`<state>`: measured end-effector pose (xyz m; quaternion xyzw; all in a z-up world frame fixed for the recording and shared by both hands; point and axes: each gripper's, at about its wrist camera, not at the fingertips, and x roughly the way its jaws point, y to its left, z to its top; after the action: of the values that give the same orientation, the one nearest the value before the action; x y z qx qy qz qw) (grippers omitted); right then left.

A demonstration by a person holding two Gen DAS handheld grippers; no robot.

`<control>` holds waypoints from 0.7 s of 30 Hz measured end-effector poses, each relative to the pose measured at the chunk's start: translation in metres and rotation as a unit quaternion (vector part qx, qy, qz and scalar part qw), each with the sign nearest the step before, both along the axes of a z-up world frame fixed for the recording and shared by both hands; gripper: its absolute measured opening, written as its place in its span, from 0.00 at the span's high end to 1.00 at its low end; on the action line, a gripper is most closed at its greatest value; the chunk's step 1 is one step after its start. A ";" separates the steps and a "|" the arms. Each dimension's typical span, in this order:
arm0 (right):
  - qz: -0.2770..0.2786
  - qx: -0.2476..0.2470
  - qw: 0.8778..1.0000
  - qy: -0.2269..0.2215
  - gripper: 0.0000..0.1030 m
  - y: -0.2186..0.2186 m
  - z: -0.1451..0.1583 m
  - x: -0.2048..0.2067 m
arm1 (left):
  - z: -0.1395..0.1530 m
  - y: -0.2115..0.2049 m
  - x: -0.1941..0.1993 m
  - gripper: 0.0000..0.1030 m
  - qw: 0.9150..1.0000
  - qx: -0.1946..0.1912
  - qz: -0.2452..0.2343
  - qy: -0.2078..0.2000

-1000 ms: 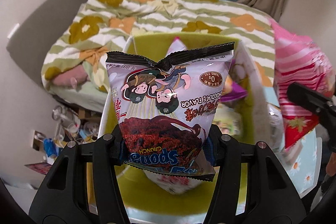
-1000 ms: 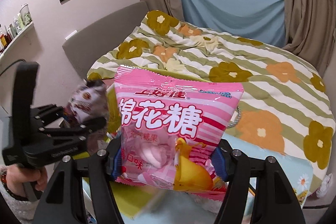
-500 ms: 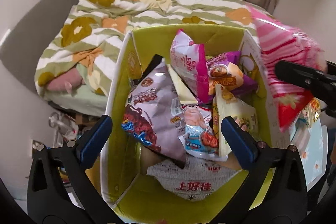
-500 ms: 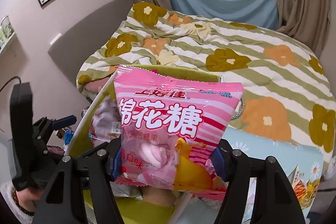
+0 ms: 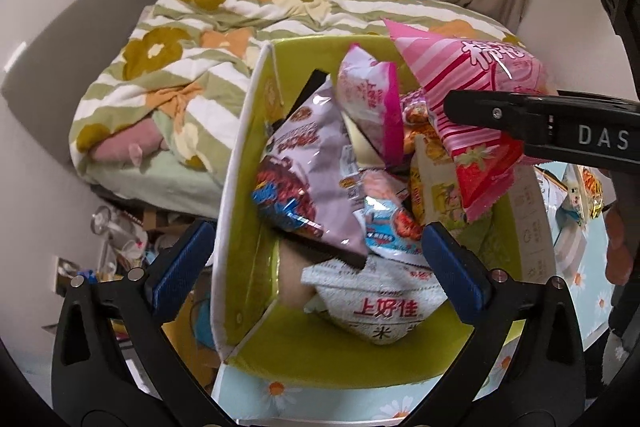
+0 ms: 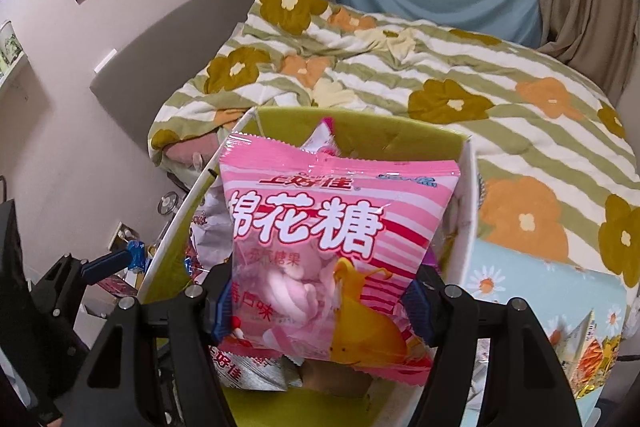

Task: Organize snacks
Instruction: 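Release Spooner bag from left tool while right tool drops marshmallow bag into box, then grasp translucent cake pack with left tool while right tool grasps gold Pillows bag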

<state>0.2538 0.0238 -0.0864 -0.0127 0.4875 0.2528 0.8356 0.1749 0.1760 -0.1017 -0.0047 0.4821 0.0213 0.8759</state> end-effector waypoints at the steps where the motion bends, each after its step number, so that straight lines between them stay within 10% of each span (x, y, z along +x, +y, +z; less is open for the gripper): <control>1: -0.001 0.001 1.000 0.001 0.37 0.001 -0.002 0.000 | -0.001 0.001 -0.001 0.00 1.000 -0.001 0.002 0.001; 6: -0.003 0.027 1.000 -0.015 0.00 0.003 -0.001 -0.010 | -0.005 0.005 -0.009 0.00 1.000 -0.005 0.005 0.005; 21: -0.029 0.027 0.996 -0.076 0.00 -0.036 0.036 -0.052 | 0.033 -0.030 -0.024 0.00 1.000 0.006 -0.012 -0.023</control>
<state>0.2013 -0.0124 -0.0506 0.0048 0.4154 0.2396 0.8775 0.1505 0.1460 -0.0682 0.0063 0.4613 0.0134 0.8871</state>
